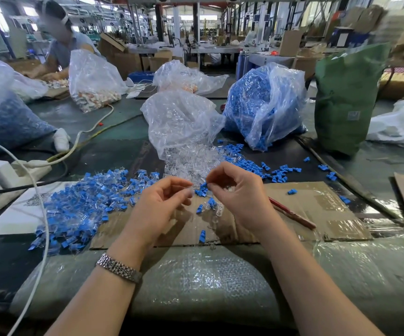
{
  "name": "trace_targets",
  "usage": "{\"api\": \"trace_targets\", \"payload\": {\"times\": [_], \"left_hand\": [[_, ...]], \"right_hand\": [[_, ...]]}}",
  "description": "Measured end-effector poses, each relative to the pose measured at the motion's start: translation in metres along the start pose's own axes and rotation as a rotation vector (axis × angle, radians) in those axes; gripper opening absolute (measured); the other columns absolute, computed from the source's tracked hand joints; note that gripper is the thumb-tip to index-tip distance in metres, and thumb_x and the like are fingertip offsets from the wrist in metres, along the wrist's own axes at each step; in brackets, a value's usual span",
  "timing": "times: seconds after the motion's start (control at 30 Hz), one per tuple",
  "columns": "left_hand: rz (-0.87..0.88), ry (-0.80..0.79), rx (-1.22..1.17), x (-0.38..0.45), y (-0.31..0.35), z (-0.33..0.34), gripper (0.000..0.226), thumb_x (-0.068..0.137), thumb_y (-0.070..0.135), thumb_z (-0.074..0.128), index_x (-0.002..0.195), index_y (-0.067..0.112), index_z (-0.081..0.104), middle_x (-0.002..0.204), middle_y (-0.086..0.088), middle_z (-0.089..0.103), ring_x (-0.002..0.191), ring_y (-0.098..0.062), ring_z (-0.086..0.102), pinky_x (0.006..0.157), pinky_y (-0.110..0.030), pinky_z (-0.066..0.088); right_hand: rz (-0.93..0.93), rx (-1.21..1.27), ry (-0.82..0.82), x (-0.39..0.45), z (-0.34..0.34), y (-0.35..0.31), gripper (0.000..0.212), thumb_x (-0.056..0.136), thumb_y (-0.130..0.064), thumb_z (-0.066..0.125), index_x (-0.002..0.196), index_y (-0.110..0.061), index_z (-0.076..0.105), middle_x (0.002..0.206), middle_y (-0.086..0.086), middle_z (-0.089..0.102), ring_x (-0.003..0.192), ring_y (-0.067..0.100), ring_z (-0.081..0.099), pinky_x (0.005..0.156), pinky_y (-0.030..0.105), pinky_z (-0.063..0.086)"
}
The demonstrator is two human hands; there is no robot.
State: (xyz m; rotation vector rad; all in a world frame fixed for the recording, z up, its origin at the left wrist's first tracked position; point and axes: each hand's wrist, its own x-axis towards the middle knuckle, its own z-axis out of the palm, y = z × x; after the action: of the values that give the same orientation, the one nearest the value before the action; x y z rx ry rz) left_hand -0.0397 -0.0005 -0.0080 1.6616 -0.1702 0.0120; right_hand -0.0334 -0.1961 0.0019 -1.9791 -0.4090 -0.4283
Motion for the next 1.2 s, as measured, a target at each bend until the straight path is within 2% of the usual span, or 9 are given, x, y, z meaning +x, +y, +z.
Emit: {"api": "trace_targets", "payload": {"times": [0.07, 0.17, 0.27, 0.43, 0.53, 0.8, 1.03, 1.1, 1.2], "left_hand": [[-0.022, -0.026, -0.078, 0.0015, -0.0005, -0.0011, 0.015, 0.096, 0.011, 0.064, 0.105, 0.017, 0.075, 0.093, -0.01, 0.076, 0.086, -0.023, 0.071, 0.075, -0.036, 0.062], [-0.019, -0.074, -0.127, 0.0036, -0.0018, -0.0018, 0.019, 0.093, 0.019, 0.063, 0.108, 0.015, 0.074, 0.094, -0.011, 0.077, 0.084, -0.019, 0.072, 0.074, -0.025, 0.059], [-0.021, -0.116, -0.16, 0.0045, -0.0034, -0.0003, 0.024, 0.087, 0.025, 0.065, 0.106, 0.014, 0.074, 0.092, -0.013, 0.077, 0.079, -0.018, 0.072, 0.07, -0.022, 0.059], [-0.03, -0.18, -0.182, 0.0046, -0.0056, -0.0015, 0.017, 0.088, 0.029, 0.069, 0.103, 0.024, 0.077, 0.099, -0.014, 0.077, 0.084, -0.021, 0.074, 0.071, -0.024, 0.059], [-0.053, -0.223, -0.224, 0.0028, -0.0058, -0.0044, 0.024, 0.083, 0.029, 0.078, 0.107, 0.022, 0.076, 0.104, -0.017, 0.076, 0.093, -0.028, 0.075, 0.074, -0.03, 0.062], [-0.078, -0.161, -0.252, -0.0006, 0.0007, -0.0033, 0.023, 0.078, 0.016, 0.075, 0.1, 0.018, 0.081, 0.102, -0.014, 0.078, 0.092, -0.022, 0.075, 0.073, -0.024, 0.06], [-0.089, -0.122, -0.256, -0.0039, 0.0033, -0.002, 0.021, 0.074, 0.013, 0.075, 0.094, 0.018, 0.082, 0.097, -0.016, 0.078, 0.088, -0.022, 0.077, 0.068, -0.022, 0.06], [-0.089, -0.121, -0.249, -0.0039, 0.0029, -0.0027, 0.022, 0.074, 0.014, 0.075, 0.094, 0.019, 0.082, 0.098, -0.015, 0.078, 0.088, -0.021, 0.076, 0.069, -0.022, 0.06], [-0.1, -0.135, -0.238, -0.0029, 0.0021, -0.0048, 0.024, 0.076, 0.016, 0.076, 0.099, 0.019, 0.081, 0.101, -0.014, 0.078, 0.094, -0.024, 0.076, 0.074, -0.027, 0.063]], "right_hand": [[-0.043, 0.016, -0.004, -0.0006, 0.0026, -0.0026, 0.018, 0.086, 0.0, 0.074, 0.093, -0.016, 0.071, 0.086, -0.006, 0.072, 0.085, 0.012, 0.069, 0.084, 0.029, 0.057], [-0.081, 0.009, -0.018, -0.0015, 0.0055, -0.0041, 0.017, 0.086, 0.0, 0.074, 0.094, -0.013, 0.07, 0.086, -0.005, 0.072, 0.085, 0.014, 0.069, 0.083, 0.033, 0.057], [-0.096, -0.009, -0.031, -0.0024, 0.0067, -0.0052, 0.016, 0.086, -0.001, 0.075, 0.094, -0.014, 0.07, 0.086, -0.006, 0.071, 0.085, 0.014, 0.068, 0.083, 0.035, 0.057], [-0.132, -0.045, -0.055, -0.0031, 0.0078, -0.0085, 0.015, 0.086, -0.001, 0.073, 0.092, -0.015, 0.07, 0.086, -0.006, 0.07, 0.084, 0.013, 0.067, 0.081, 0.036, 0.055], [-0.085, 0.003, -0.071, -0.0038, 0.0064, -0.0105, 0.016, 0.087, -0.002, 0.073, 0.095, -0.015, 0.069, 0.086, -0.006, 0.071, 0.084, 0.014, 0.068, 0.082, 0.034, 0.056], [0.007, 0.03, -0.133, -0.0045, 0.0036, -0.0094, 0.009, 0.089, -0.008, 0.074, 0.095, -0.015, 0.074, 0.084, -0.005, 0.073, 0.08, 0.01, 0.069, 0.081, 0.029, 0.058], [-0.008, -0.023, -0.178, -0.0039, 0.0047, -0.0088, 0.008, 0.091, -0.01, 0.072, 0.095, -0.017, 0.072, 0.087, -0.007, 0.072, 0.085, 0.01, 0.068, 0.084, 0.034, 0.057], [-0.01, -0.018, -0.176, -0.004, 0.005, -0.0094, 0.008, 0.09, -0.01, 0.073, 0.094, -0.017, 0.072, 0.085, -0.006, 0.072, 0.083, 0.01, 0.067, 0.081, 0.033, 0.057], [0.031, -0.02, -0.182, -0.0038, 0.0003, -0.0107, 0.012, 0.088, -0.019, 0.076, 0.098, -0.02, 0.07, 0.084, -0.007, 0.07, 0.074, 0.005, 0.063, 0.07, 0.022, 0.053]]}}
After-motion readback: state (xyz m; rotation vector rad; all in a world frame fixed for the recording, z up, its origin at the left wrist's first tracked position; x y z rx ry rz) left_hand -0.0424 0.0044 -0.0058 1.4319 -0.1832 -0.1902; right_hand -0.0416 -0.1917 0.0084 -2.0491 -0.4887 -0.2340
